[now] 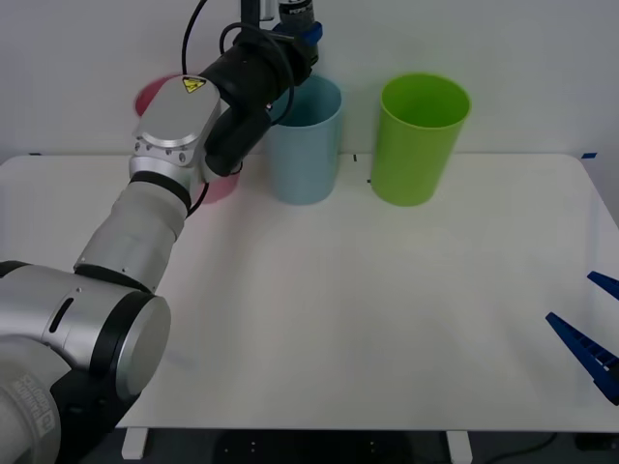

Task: Grasp the object on the table and drop it into the matching bin: aluminum can to the light blue bin, PET bottle to the pink bin.

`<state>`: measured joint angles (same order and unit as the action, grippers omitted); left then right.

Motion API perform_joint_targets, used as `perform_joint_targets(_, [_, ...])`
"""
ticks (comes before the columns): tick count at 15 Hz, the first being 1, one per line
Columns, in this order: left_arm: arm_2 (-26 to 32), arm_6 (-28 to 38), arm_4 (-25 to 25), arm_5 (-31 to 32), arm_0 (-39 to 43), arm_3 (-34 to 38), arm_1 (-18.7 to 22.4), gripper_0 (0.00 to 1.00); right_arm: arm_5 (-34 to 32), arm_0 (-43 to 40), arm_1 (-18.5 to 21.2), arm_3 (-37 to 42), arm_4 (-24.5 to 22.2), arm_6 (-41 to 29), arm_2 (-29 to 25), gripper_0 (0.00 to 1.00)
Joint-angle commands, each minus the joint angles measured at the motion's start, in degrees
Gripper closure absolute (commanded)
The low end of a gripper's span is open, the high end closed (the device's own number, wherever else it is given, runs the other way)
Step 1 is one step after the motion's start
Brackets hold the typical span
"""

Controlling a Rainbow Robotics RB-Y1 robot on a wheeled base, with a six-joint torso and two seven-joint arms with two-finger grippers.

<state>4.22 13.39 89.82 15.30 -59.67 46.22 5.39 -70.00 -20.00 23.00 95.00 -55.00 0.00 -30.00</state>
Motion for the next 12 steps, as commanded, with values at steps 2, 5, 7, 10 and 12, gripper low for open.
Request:
perform_joint_targets(2, [0.1, -0.6, 0.3, -0.3, 0.0, 0.0, -0.2, 0.99, 0.0, 0.0, 0.0, 0.0, 0.0, 0.0, 0.0, 0.00])
perform_joint_targets(5, [0.5, -0.8, 0.1, -0.9, 0.1, 0.0, -0.2, 0.51, 0.0, 0.0, 0.0, 0.0, 0.0, 0.0, 0.0, 0.00])
perform_joint_targets(7, [0.4, -1.0, -0.1, -1.5, 0.1, 0.0, -0.2, 0.00, 0.0, 0.0, 0.0, 0.0, 0.0, 0.0, 0.0, 0.00])
perform_joint_targets(10, [0.1, -0.8, -1.0, -1.5, 0.1, 0.0, -0.2, 0.00, 0.0, 0.0, 0.0, 0.0, 0.0, 0.0, 0.0, 0.00])
perform_joint_targets(12, [-0.1, -0.8, -1.5, -1.5, 0.1, 0.0, -0.2, 0.00, 0.0, 0.0, 0.0, 0.0, 0.0, 0.0, 0.0, 0.00])
